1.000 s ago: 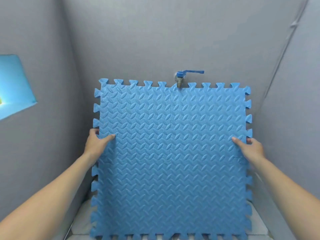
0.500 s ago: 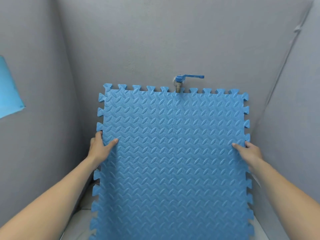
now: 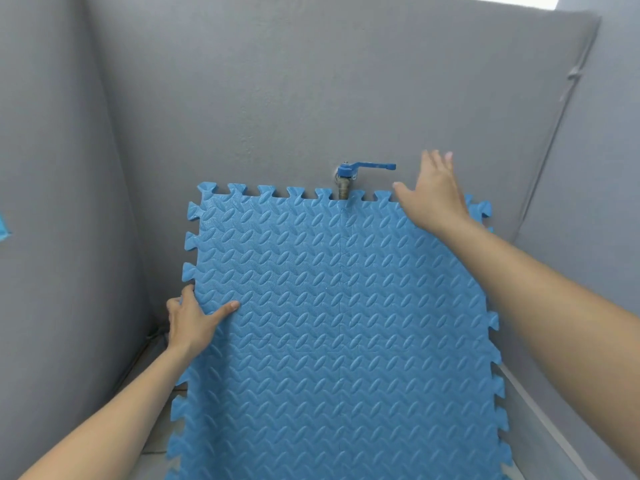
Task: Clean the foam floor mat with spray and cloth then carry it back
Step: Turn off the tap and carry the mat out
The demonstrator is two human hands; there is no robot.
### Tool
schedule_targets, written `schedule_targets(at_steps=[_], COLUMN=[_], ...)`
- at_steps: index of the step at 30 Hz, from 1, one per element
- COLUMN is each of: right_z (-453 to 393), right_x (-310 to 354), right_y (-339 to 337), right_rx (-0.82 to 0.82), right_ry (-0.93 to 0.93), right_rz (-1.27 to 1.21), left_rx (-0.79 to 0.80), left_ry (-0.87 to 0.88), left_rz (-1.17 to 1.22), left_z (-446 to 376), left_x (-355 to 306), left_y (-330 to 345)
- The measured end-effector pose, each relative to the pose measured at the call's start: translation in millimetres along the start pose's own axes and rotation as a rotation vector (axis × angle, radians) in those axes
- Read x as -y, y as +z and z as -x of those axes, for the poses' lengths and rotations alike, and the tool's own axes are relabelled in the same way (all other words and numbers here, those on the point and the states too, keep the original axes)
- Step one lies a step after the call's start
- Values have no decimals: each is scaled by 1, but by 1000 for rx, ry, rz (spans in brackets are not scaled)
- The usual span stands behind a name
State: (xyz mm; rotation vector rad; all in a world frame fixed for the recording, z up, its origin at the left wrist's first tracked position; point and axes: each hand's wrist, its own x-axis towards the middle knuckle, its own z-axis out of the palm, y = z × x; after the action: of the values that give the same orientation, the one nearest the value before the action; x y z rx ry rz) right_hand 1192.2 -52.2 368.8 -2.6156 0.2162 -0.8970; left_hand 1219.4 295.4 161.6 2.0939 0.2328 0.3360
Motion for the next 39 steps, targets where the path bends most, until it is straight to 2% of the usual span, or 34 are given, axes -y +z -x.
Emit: schedule_targets(at_steps=[2,5,10,15,28,34,39], right_z=[-20,-39,-47,-48,-47,-46,-50], right_x=[32,46,57,54,59,60,57], right_y=[0,15,30,31,32,32,35], right_rx=[99,264,188,217,212,192,207], right_ry=[-167,-206,-168,-164,-149,-148,-157], right_rz=[99,285,395,377,419,454,458], left_rx=[12,13,10,-4,55,59,63], left_ry=[-3,-3,0,9,34,48,-13], left_rz=[14,27,14,-45,29,29,26], left_z=[-3,-4,-3,-3,29,29,28], left_x=[1,1,-1,-3,-43,-39,-20], left_y=[0,0,-1,-1,56,55,33])
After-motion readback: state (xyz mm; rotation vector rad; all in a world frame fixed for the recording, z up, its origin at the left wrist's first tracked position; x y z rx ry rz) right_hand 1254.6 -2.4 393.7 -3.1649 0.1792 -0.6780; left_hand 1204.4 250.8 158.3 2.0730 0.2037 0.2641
